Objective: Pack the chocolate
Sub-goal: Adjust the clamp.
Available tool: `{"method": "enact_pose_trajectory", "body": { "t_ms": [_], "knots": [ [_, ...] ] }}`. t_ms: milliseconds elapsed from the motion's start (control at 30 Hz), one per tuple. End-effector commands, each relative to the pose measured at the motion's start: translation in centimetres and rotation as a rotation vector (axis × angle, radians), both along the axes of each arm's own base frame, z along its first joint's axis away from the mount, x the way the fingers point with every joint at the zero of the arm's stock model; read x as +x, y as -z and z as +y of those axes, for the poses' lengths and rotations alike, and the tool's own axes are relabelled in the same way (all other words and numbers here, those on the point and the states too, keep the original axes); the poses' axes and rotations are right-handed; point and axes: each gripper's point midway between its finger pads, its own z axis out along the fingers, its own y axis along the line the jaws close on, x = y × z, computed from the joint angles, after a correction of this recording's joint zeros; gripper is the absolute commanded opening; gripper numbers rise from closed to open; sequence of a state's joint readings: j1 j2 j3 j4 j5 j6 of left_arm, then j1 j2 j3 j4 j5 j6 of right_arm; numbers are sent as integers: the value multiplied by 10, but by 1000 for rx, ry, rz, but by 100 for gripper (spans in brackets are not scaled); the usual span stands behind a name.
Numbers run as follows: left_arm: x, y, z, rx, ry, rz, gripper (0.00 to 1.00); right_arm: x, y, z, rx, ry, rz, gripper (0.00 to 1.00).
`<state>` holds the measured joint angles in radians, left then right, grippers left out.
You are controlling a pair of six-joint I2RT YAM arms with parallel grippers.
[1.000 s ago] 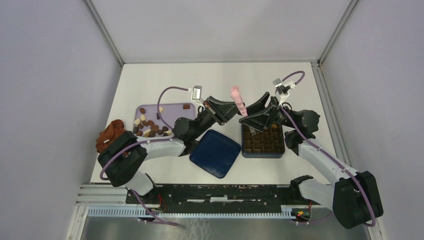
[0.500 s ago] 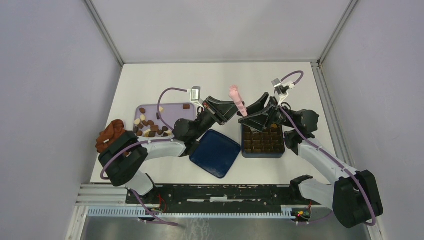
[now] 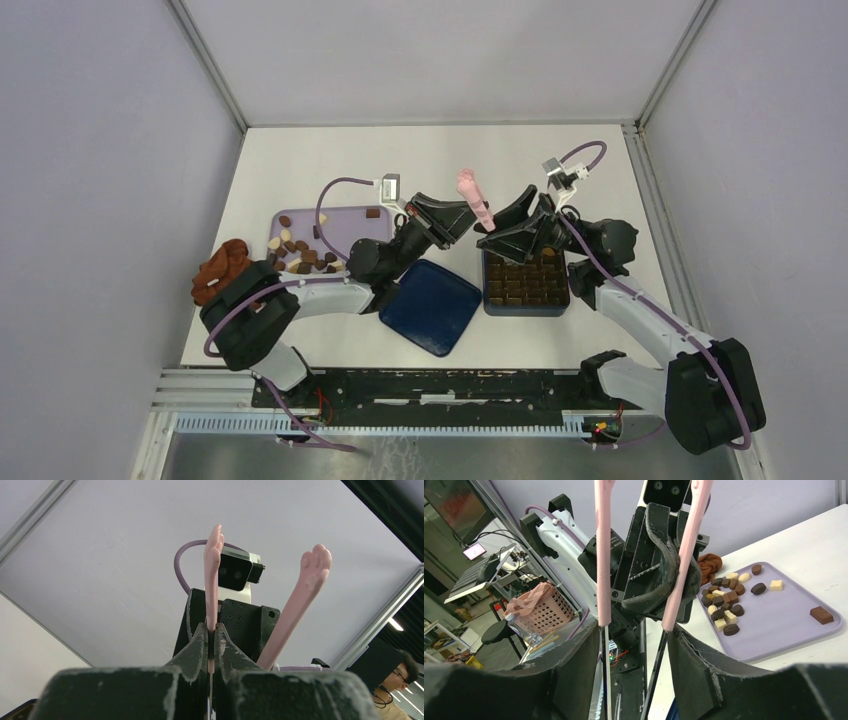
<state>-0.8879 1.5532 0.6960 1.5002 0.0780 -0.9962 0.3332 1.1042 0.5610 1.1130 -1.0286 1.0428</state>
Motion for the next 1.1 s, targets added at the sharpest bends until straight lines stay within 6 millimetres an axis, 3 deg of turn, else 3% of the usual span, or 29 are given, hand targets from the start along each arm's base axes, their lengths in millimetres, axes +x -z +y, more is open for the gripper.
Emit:
{"method": "enact_pose_trajectory", "body": {
  "t_ms": [0,300,600,1067],
  "knots": [
    [-6,-17,8,-74,-27,-68,2,-4,-21,1,35,-21,-80,57],
    [-8,-16,7,-91,-17,-69,2,-5,-20,1,32,-22,-77,47],
    [-8,-21,11,-119,-22,-72,2,-10,-18,0,17,-28,-111,58],
    [-10,-24,13,-146,-15,-81,2,-9,-9,0,-16,-17,-107,57]
  ]
}}
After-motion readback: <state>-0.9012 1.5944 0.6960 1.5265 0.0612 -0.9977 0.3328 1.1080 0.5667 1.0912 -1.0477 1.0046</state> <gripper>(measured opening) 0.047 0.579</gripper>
